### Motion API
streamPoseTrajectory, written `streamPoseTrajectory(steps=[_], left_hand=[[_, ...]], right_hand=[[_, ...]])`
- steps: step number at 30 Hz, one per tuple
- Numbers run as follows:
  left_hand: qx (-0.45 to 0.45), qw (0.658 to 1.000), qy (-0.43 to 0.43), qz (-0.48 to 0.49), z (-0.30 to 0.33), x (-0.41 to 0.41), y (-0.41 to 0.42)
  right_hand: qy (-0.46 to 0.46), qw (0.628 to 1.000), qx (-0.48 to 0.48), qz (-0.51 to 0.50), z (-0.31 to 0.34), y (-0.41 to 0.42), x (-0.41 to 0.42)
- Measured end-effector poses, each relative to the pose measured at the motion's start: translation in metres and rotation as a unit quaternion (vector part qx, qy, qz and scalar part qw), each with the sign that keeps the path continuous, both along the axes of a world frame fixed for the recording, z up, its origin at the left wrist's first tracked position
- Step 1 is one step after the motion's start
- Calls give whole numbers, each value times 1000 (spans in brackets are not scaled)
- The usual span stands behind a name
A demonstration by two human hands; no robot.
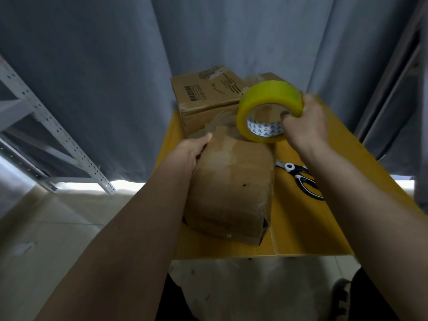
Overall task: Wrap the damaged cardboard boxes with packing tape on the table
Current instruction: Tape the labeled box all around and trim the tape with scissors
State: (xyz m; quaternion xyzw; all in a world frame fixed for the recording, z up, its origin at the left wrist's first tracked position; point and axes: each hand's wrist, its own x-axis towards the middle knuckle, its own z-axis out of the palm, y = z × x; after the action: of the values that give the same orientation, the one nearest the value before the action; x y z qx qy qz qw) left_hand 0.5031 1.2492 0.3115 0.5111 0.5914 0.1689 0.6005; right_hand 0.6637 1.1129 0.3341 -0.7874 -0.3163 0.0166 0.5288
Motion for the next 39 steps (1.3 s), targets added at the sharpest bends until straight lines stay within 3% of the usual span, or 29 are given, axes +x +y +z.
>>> streamPoseTrajectory(steps=[2,4,6,8,10,12,14,18,27,34,37,39], left_hand=[[35,998,46,1,-6,-2,4],[177,979,90,45,-4,-4,5],[399,911,81,71,12,-2,-4],[498,861,88,-61,23,4,-19],[460,833,170,-256,17,11,-33],[419,792,265,-355,2,14,-40],[425,789,292,-333,-5,18,-44],[394,863,224,-225,-5,21,-45],[385,857,244,-241,-4,19,-43],[404,787,299,-358,-6,10,-37],[464,743,279,-393,-6,9,-42],[485,731,260,-403,-6,7,-43]], right_hand=[[68,997,31,-4,-8,0,-3],[88,995,47,-8,-17,0,-6],[89,994,66,-15,-21,1,-7],[105,991,84,-18,-23,4,-9],[128,987,94,-18,-25,6,-10],[143,985,94,-12,-27,8,-13],[145,985,91,-7,-29,9,-15],[173,979,108,-9,-30,6,-15],[118,977,176,-32,-28,5,-24],[117,985,109,-65,-21,10,-17],[106,986,106,-70,-22,13,-22],[93,989,101,-62,-21,15,-24]])
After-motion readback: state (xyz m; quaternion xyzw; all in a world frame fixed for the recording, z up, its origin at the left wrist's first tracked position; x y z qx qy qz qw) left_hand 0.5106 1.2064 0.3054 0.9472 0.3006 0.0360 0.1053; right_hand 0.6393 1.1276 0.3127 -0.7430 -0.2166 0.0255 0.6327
